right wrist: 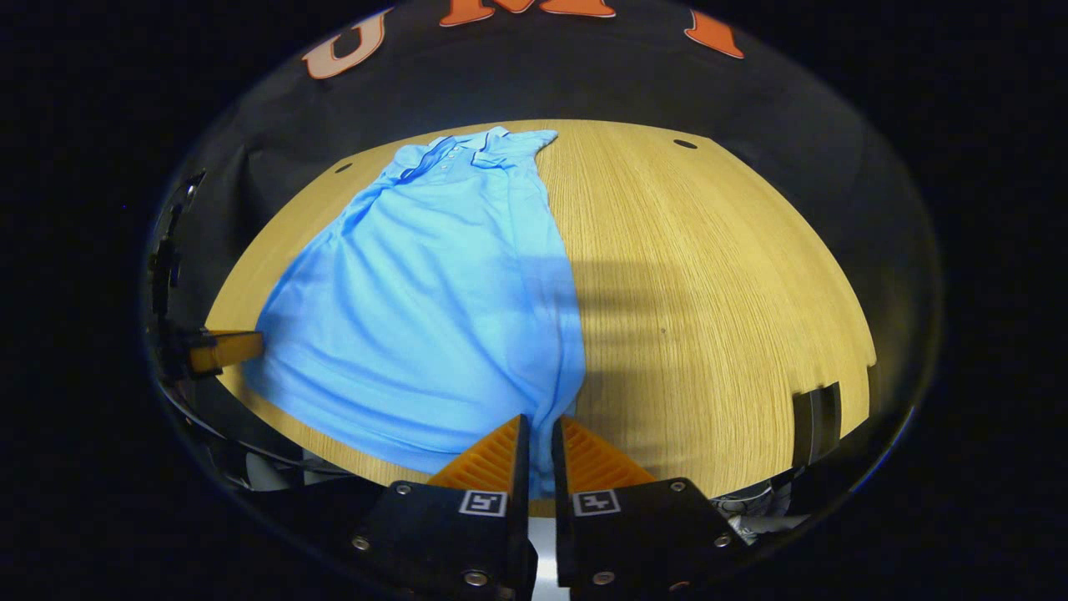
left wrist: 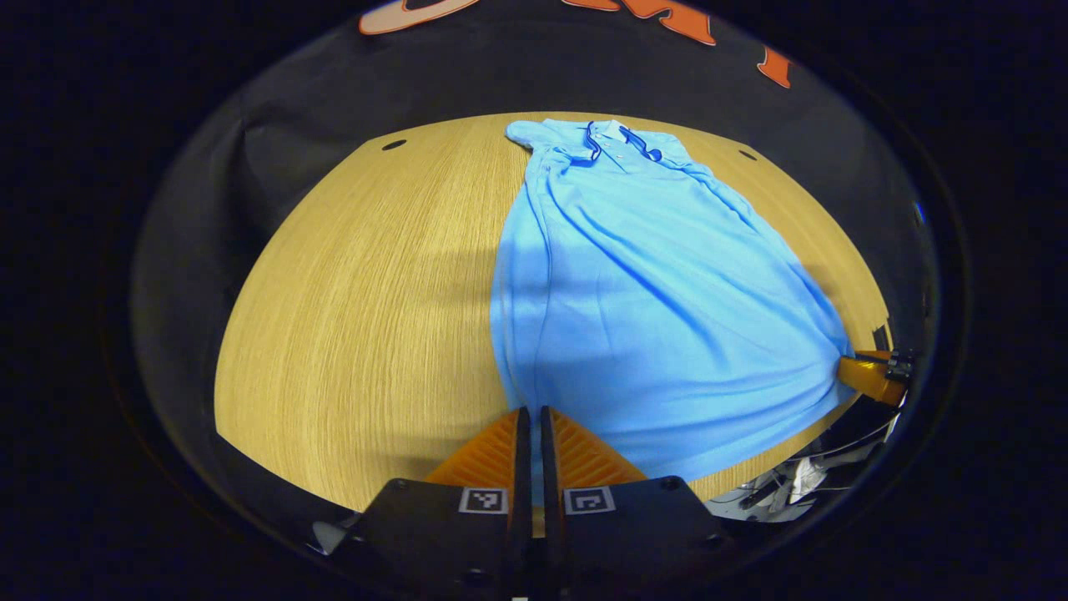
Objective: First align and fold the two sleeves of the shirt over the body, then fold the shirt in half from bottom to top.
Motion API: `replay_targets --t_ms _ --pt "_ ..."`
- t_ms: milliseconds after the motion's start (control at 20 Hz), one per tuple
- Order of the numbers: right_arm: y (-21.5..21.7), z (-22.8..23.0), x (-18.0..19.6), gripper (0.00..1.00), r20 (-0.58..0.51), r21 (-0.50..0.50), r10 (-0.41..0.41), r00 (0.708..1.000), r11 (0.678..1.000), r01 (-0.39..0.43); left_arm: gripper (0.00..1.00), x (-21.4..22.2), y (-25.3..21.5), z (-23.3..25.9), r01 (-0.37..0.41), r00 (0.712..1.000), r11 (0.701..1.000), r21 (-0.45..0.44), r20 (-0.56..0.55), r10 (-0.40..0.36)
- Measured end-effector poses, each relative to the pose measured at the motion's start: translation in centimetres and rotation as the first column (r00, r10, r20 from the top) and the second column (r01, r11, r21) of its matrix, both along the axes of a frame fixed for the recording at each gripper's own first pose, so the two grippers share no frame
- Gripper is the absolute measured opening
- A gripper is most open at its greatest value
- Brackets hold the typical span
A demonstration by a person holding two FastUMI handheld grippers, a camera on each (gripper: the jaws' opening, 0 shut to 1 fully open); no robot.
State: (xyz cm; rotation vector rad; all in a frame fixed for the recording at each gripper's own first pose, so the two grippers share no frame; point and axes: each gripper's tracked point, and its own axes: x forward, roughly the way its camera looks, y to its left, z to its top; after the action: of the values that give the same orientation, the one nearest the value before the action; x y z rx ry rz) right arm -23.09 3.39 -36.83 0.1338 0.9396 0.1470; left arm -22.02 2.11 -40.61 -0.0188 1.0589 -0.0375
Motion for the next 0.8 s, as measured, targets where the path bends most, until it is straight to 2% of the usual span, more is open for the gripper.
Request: replay_targets --t_ms 100,150,200,350,650,800 --pt "0.2 -0.1 0.2 0.06 -0.031 0.052 -0.016 0.999 0.999 0.017 0.12 0.4 -0.3 -0.1 0.013 1.000 0.999 0.043 0.013 -0.014" --pt "0.6 -0.1 0.2 0.04 -0.055 0.094 -0.023 0.998 0.995 0.028 0.05 0.2 -0.4 0.2 0.024 1.000 0.998 0.052 0.003 -0.024" --pt "1.0 0.0 0.4 0.02 -0.069 0.132 -0.030 0.997 0.990 0.039 0.06 0.3 -0.9 0.1 0.037 0.999 0.999 0.039 0.004 -0.038" --pt "0.7 0.6 1.3 0.01 -0.072 0.191 -0.091 0.993 0.976 0.103 0.06 1.2 -1.1 0.6 0.037 0.999 0.999 -0.001 0.011 -0.037" --pt "2.9 3.3 5.5 0.01 -0.040 0.314 -0.111 0.993 0.942 0.118 0.06 5.5 -0.2 3.7 0.002 0.997 0.997 -0.071 0.081 0.004" --pt "3.3 4.7 7.9 0.01 -0.025 0.323 -0.122 0.992 0.938 0.123 0.06 8.5 0.3 5.8 0.007 0.991 0.996 -0.087 0.133 0.005"
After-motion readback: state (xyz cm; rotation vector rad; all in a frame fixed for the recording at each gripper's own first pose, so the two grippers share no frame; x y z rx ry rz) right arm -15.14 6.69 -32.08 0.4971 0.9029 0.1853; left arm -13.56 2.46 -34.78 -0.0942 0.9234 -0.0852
